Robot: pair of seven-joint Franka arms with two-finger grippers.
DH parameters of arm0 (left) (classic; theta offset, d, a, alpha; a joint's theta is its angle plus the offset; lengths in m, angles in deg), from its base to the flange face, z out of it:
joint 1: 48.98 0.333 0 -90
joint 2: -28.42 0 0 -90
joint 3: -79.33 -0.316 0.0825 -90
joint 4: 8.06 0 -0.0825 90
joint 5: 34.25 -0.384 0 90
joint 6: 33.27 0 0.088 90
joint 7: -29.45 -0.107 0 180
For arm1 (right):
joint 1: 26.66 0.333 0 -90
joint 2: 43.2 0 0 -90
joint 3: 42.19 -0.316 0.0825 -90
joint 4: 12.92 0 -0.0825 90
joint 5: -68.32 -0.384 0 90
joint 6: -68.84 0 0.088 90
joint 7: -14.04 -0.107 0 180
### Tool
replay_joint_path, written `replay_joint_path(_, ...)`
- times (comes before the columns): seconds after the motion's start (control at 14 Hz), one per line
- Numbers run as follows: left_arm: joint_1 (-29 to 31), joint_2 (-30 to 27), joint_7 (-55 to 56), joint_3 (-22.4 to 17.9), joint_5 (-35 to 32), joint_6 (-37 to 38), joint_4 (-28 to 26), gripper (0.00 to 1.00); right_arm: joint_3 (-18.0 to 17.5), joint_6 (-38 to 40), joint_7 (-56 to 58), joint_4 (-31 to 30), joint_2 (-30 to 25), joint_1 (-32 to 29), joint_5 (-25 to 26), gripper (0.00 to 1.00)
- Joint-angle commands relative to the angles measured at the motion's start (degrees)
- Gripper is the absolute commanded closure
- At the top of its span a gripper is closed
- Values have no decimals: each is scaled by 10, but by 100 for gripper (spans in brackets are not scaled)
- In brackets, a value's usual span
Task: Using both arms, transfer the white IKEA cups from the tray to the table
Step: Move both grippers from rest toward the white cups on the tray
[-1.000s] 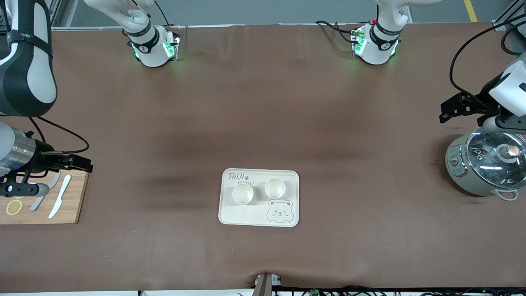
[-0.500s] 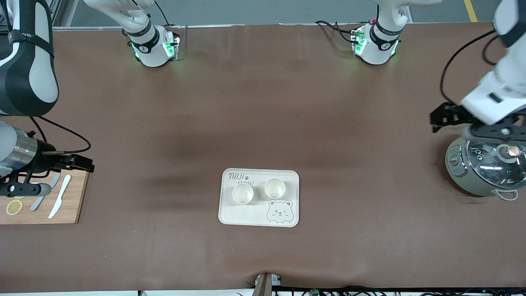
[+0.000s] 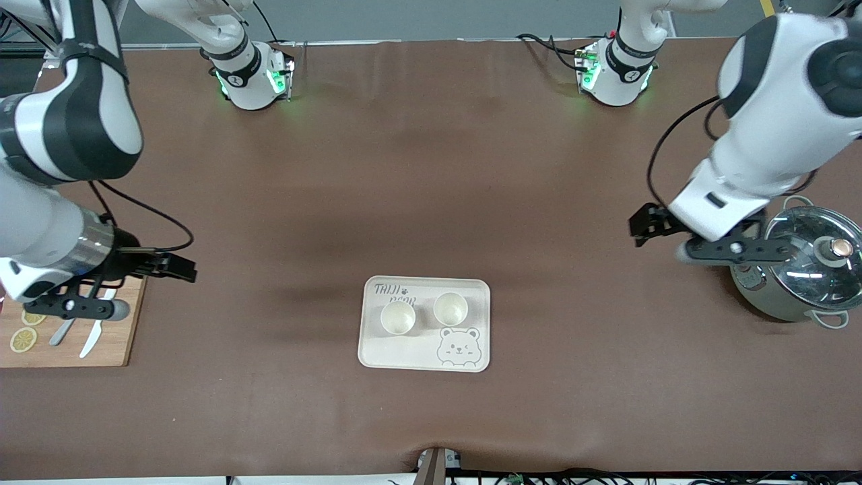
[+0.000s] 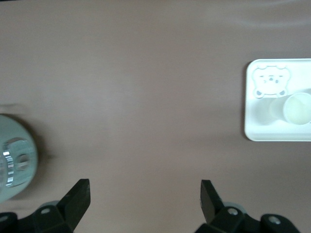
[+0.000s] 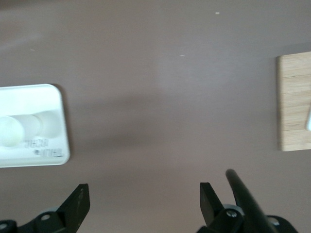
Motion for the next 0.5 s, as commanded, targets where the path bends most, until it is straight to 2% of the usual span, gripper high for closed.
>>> replay_joint_path(0.0, -35, 55, 46, 4, 8, -27, 43, 0, 3, -37, -82, -2, 1, 44, -19, 0)
replay_joint_path(0.21, -88, 116, 93, 4, 8, -57, 75, 0, 4, -44, -102, -4, 4, 76, -21, 0)
replay_joint_path(0.43, -112, 158, 98, 5, 11, -78, 89, 0, 5, -40, -105, -5, 4, 102, -17, 0)
